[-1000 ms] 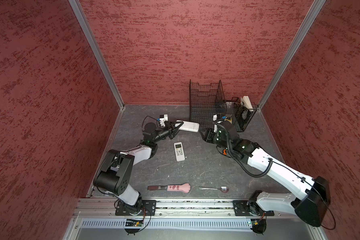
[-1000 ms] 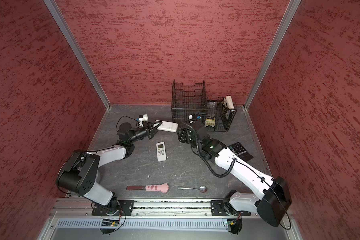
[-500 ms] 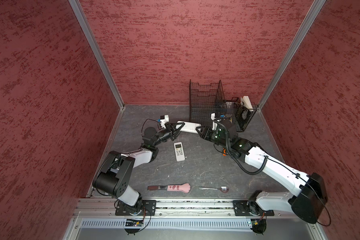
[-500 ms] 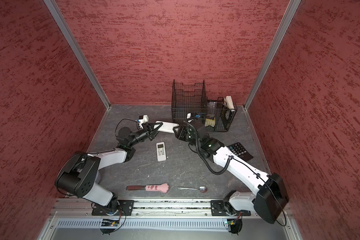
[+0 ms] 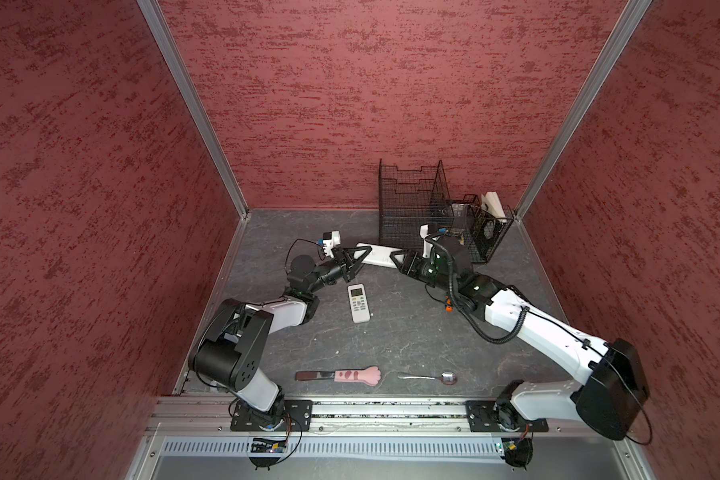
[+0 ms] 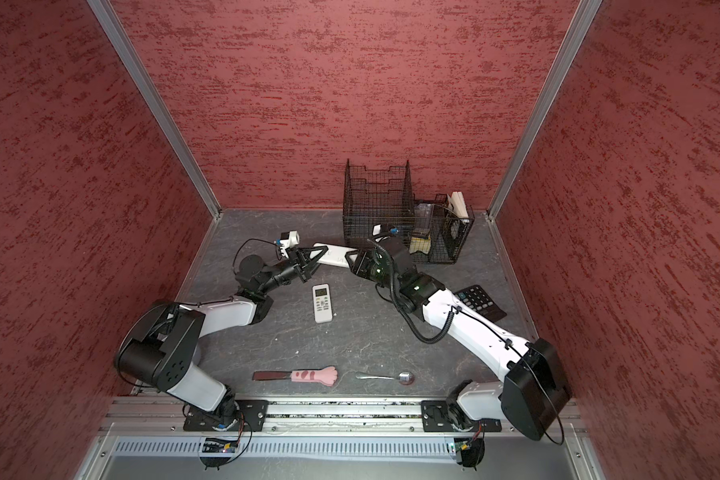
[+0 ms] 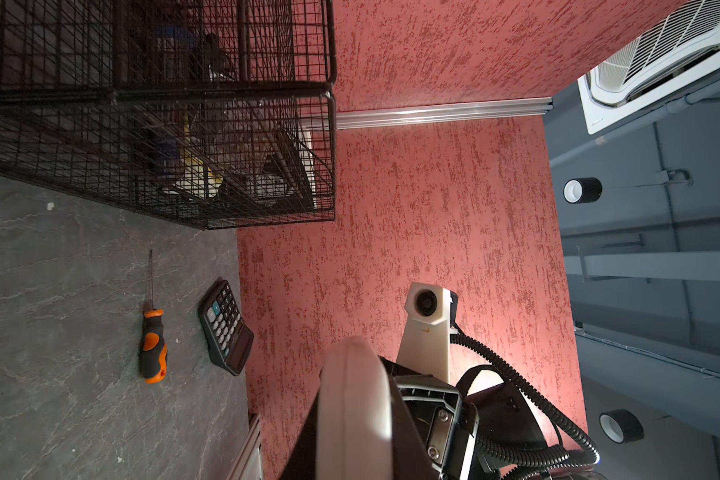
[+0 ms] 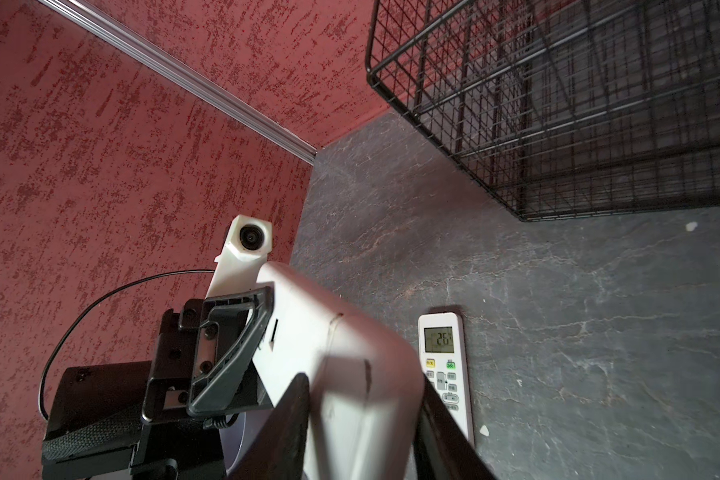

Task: Unload the batteries from the remote control

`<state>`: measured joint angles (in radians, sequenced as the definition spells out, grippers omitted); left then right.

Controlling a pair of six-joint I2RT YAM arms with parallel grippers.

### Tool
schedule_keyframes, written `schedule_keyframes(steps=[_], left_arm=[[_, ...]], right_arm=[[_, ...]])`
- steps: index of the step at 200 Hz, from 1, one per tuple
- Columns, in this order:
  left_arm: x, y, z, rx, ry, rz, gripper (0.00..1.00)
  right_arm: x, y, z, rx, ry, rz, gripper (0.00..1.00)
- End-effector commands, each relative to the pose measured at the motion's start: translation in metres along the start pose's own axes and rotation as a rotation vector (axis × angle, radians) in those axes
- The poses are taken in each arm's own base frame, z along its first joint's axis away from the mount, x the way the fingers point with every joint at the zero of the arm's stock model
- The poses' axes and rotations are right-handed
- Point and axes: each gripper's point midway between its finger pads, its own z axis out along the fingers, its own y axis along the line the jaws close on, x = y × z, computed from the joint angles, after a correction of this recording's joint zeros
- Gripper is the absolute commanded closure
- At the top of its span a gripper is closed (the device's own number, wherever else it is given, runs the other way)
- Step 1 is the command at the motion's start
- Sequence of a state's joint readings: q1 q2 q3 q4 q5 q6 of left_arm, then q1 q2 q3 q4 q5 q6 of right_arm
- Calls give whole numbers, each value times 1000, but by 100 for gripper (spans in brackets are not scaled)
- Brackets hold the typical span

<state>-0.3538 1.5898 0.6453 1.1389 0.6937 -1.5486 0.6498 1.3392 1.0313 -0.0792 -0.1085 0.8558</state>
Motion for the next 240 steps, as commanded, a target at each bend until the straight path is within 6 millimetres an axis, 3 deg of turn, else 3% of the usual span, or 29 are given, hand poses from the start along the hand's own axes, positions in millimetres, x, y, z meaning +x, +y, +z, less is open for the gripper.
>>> schedule_keyframes(steps=[1,24,81,152,240], left_arm=[[2,-15,4,56,9,41,100],[1,-14,3,53,9,46,100],[0,-15,2,50,18,63,100],[-1,-23,0,64,60,119,100],[2,-20,1,66,69,114,100]], right_arm=[[-7,6,1,-20,-12,25,63],[-5,3,0,-16,-7,28,67],[0,-4,-7,4,5,31,64],[6,-3,-10,-70,70,82,70],[8,-6,-3,-79,100,95,64]])
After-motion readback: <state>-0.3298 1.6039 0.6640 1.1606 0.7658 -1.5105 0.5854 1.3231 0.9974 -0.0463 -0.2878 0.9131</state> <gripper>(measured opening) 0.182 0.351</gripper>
